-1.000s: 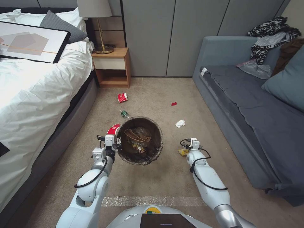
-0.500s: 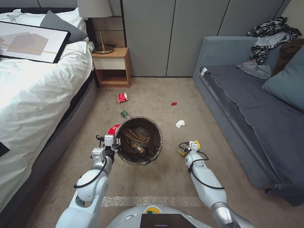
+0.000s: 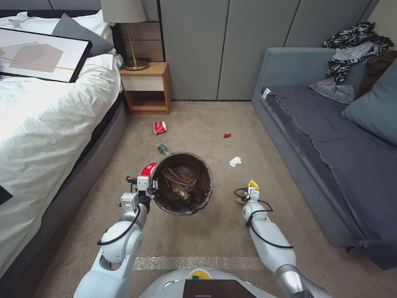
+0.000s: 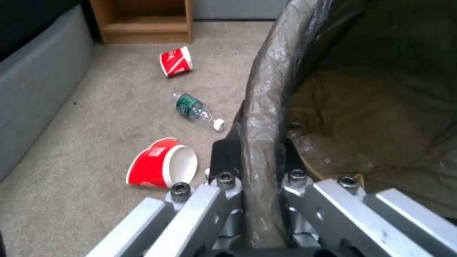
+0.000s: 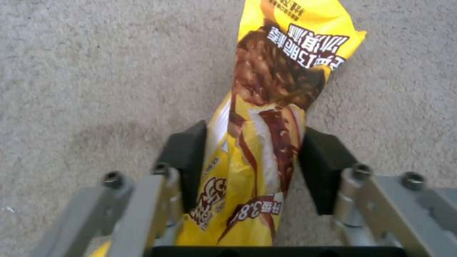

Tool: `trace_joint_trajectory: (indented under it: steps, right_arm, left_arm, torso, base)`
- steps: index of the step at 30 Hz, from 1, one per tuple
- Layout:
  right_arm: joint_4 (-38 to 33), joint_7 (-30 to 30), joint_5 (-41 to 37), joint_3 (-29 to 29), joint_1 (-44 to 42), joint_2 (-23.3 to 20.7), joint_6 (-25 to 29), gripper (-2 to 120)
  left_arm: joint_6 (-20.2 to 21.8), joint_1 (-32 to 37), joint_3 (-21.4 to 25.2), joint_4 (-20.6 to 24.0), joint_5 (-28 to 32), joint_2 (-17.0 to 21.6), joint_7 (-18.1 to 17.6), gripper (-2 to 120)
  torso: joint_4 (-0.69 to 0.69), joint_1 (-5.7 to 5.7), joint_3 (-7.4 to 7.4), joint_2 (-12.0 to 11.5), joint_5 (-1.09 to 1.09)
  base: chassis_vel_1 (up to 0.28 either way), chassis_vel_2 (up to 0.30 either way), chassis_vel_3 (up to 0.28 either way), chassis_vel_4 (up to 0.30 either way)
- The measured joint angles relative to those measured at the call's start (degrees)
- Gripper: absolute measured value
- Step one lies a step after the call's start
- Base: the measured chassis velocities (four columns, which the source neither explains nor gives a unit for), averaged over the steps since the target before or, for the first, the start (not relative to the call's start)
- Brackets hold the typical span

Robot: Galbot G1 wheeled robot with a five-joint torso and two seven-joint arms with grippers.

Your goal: Pick up the trash bin, then pick up the garbage from the floor and place it into the trash bin.

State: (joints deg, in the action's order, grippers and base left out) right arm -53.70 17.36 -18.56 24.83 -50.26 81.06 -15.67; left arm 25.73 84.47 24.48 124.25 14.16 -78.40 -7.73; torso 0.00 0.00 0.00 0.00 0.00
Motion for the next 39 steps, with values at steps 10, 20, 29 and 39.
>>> trace_joint_trajectory:
  steps: [10,20,29,39]
  right_arm:
    - [-0.43,-0.01,0.47,-0.05,-0.05,0.06,0.50,5]
    - [-3.36,0.15,1.14,-0.14,-1.27,-0.44,1.81,0]
    - [-19.76,0.30,4.81,-1.25,-5.45,-1.79,9.01,0]
    - [-44.57,-9.56,6.12,-3.94,-11.70,-3.23,22.69,0]
  left_arm:
    - [0.03,0.02,0.07,0.00,0.00,0.05,-0.01,3]
    - [0.14,0.06,-0.03,-0.23,-0.03,0.06,-0.02,3]
    - [0.82,-0.01,-0.25,-0.31,0.01,0.09,-0.66,3]
    - [2.57,-0.21,-1.23,-0.52,0.41,-0.24,-1.42,3]
  torso:
    - [0.00,0.00,0.00,0.00,0.00]
    - [0.00,0.00,0.00,0.00,0.00]
    - [0.00,0.00,0.00,0.00,0.01]
    - [-0.01,0.00,0.00,0.00,-0.01]
  base:
    - [0.000,0.000,0.000,0.000]
    - [0.000,0.000,0.000,0.000]
    - [0.000,0.000,0.000,0.000]
    - [0.000,0.000,0.000,0.000]
